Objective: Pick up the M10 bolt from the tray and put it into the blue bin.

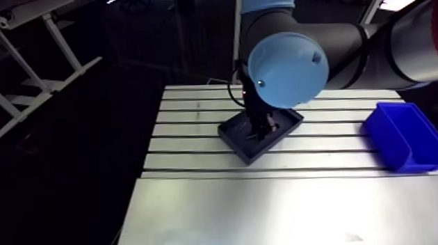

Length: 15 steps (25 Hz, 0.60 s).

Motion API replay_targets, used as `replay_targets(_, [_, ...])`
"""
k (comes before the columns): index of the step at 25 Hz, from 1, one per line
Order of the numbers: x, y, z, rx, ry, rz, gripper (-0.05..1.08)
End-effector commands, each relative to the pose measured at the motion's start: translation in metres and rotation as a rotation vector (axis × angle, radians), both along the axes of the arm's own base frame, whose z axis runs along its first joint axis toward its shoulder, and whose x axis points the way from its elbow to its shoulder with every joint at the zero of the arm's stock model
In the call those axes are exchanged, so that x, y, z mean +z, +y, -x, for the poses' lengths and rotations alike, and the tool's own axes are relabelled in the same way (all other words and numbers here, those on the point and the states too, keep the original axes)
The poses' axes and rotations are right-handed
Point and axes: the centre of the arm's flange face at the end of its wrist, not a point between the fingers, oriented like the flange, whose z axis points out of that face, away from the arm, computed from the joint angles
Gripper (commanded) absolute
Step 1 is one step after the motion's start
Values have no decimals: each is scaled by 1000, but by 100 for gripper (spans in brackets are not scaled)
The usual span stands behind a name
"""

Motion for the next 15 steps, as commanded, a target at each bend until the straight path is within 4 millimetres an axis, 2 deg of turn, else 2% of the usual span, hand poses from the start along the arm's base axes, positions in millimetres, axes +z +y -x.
replay_targets(1, [1, 0, 0, 0, 6, 2, 64])
replay_targets(15, [0, -2, -1, 1, 3, 8, 64])
